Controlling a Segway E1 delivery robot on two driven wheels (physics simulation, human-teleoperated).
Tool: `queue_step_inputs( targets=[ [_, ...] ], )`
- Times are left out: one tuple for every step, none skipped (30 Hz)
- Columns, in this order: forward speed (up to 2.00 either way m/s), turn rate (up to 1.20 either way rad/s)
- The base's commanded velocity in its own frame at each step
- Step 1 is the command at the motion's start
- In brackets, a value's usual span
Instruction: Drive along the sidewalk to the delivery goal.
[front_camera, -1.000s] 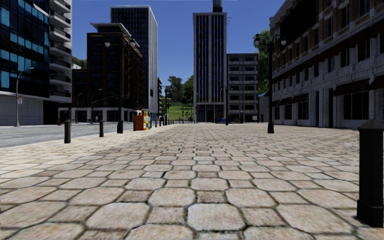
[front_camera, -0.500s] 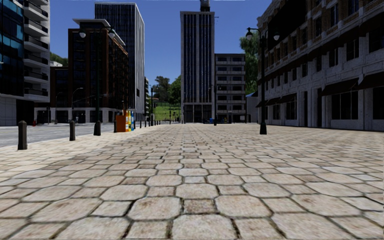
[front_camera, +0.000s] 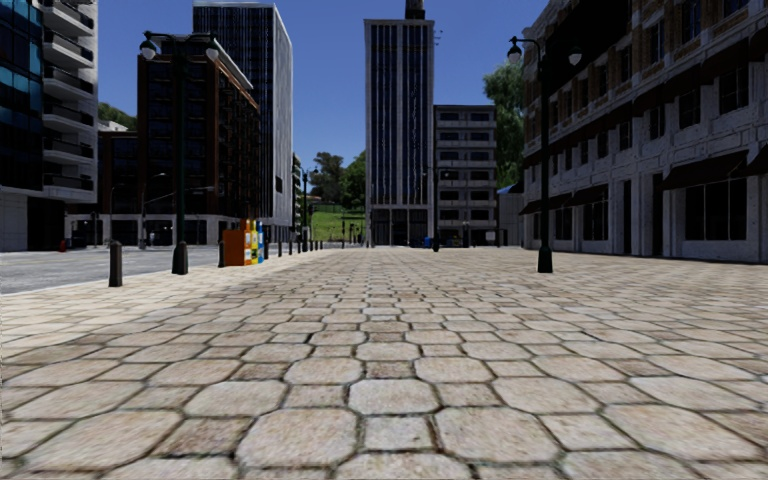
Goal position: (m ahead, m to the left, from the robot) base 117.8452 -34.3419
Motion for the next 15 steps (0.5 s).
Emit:
queue_step_inputs(
  targets=[
    [2.0, 0.0],
    [2.0, 0.0],
    [2.0, 0.0],
    [2.0, 0.0],
    [2.0, 0.0],
    [2.0, 0.0],
    [2.0, 0.0],
    [2.0, 0.0],
    [2.0, 0.0],
    [2.0, 0.0],
    [2.0, 0.0],
    [2.0, 0.0],
    [2.0, 0.0],
    [2.0, 0.0],
    [2.0, 0.0]
  ],
)
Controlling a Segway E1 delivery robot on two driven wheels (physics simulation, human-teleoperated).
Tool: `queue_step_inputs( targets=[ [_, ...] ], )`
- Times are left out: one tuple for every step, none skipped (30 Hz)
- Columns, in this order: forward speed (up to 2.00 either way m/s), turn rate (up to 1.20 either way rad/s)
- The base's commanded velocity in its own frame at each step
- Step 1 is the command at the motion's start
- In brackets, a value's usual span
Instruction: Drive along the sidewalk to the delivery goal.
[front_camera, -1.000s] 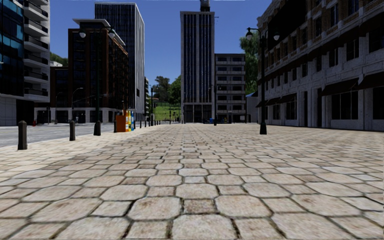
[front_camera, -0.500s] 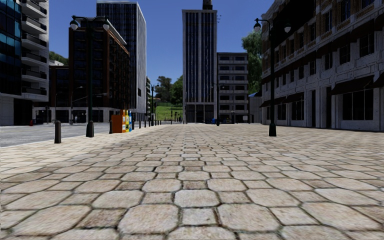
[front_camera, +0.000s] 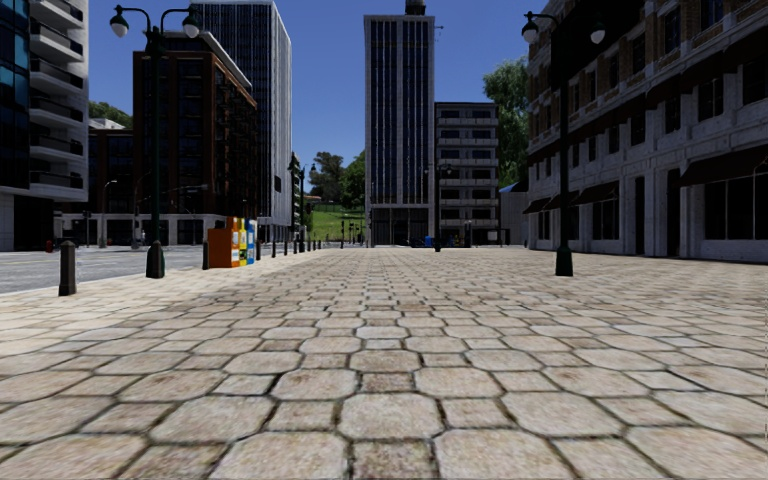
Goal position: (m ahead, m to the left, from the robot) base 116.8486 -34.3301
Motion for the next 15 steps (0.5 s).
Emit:
queue_step_inputs(
  targets=[
    [2.0, 0.0],
    [2.0, 0.0],
    [2.0, 0.0],
    [2.0, 0.0],
    [2.0, 0.0],
    [2.0, 0.0],
    [2.0, 0.0],
    [2.0, 0.0],
    [2.0, 0.0],
    [2.0, 0.0],
    [2.0, 0.0],
    [2.0, 0.0],
    [2.0, 0.0],
    [2.0, 0.0],
    [2.0, 0.0]
  ],
)
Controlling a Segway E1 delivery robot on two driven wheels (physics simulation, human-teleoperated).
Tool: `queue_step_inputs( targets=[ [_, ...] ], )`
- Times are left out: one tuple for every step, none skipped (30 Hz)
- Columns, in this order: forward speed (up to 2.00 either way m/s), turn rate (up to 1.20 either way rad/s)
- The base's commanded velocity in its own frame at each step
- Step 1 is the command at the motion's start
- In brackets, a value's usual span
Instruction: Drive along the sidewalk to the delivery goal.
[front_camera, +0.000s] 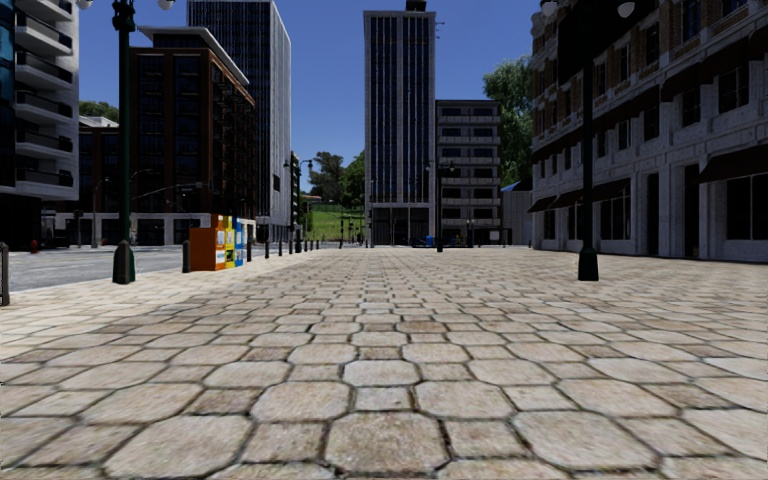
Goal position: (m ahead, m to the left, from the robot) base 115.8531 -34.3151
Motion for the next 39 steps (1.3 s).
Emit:
queue_step_inputs(
  targets=[
    [2.0, 0.0],
    [2.0, 0.0],
    [2.0, 0.0],
    [2.0, 0.0],
    [2.0, 0.0],
    [2.0, 0.0],
    [2.0, 0.0],
    [2.0, 0.0],
    [2.0, 0.0],
    [2.0, 0.0],
    [2.0, 0.0],
    [2.0, 0.0],
    [2.0, 0.0],
    [2.0, 0.0],
    [2.0, 0.0],
    [2.0, 0.0],
    [2.0, 0.0],
    [2.0, 0.0],
    [2.0, 0.0],
    [2.0, 0.0],
    [2.0, 0.0],
    [2.0, 0.0],
    [2.0, 0.0],
    [2.0, 0.0],
    [2.0, 0.0],
    [2.0, 0.0],
    [2.0, 0.0],
    [2.0, 0.0],
    [2.0, 0.0],
    [2.0, 0.0],
    [2.0, 0.0],
    [2.0, 0.0],
    [2.0, 0.0],
    [2.0, 0.0],
    [2.0, 0.0],
    [2.0, 0.0],
    [2.0, 0.0],
    [2.0, 0.0],
    [2.0, 0.0]
  ],
)
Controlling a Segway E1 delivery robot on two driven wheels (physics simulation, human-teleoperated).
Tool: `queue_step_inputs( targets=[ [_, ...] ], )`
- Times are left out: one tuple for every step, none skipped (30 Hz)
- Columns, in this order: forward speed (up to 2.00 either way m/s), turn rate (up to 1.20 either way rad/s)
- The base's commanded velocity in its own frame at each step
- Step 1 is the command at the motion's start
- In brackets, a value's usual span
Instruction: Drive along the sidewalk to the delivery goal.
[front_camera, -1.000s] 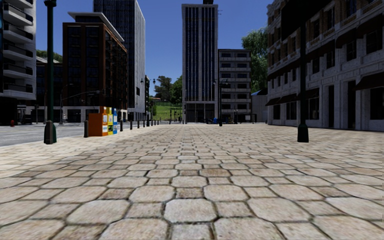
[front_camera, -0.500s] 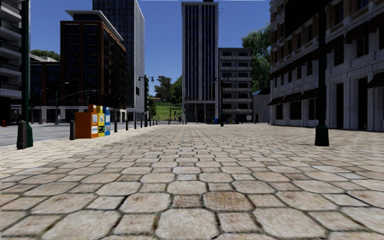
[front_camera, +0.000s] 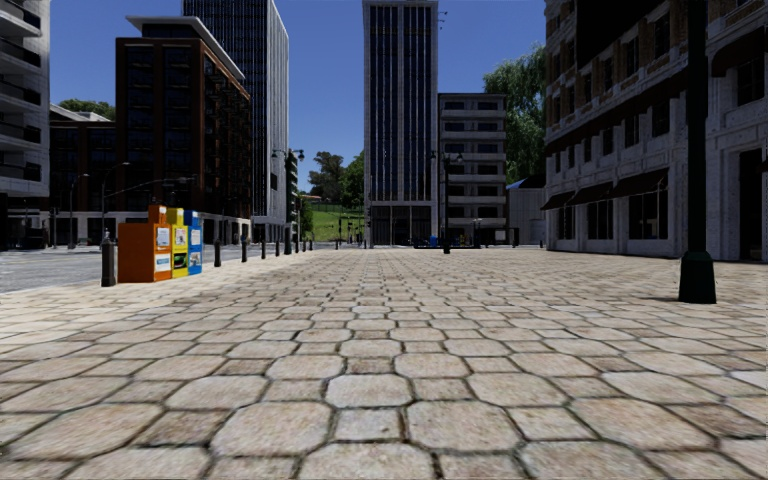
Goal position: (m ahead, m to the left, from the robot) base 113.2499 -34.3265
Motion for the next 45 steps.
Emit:
queue_step_inputs(
  targets=[
    [2.0, 0.0],
    [2.0, 0.0],
    [2.0, 0.0],
    [2.0, 0.0],
    [2.0, 0.0],
    [2.0, 0.0],
    [2.0, 0.0],
    [2.0, 0.0],
    [2.0, 0.0],
    [2.0, 0.0],
    [2.0, 0.0],
    [2.0, 0.0],
    [2.0, 0.0],
    [2.0, 0.0],
    [2.0, 0.0],
    [2.0, 0.0],
    [2.0, 0.0],
    [2.0, 0.0],
    [2.0, 0.0],
    [2.0, 0.0],
    [2.0, 0.0],
    [2.0, 0.0],
    [2.0, 0.0],
    [2.0, 0.0],
    [2.0, 0.0],
    [2.0, 0.0],
    [2.0, 0.0],
    [2.0, 0.0],
    [2.0, 0.0],
    [2.0, 0.0],
    [2.0, 0.0],
    [2.0, 0.0],
    [2.0, 0.0],
    [2.0, 0.0],
    [2.0, 0.0],
    [2.0, 0.0],
    [2.0, 0.0],
    [2.0, 0.0],
    [2.0, 0.0],
    [2.0, 0.0],
    [2.0, 0.0],
    [2.0, 0.0],
    [2.0, 0.0],
    [2.0, 0.0],
    [2.0, 0.0]
  ],
)
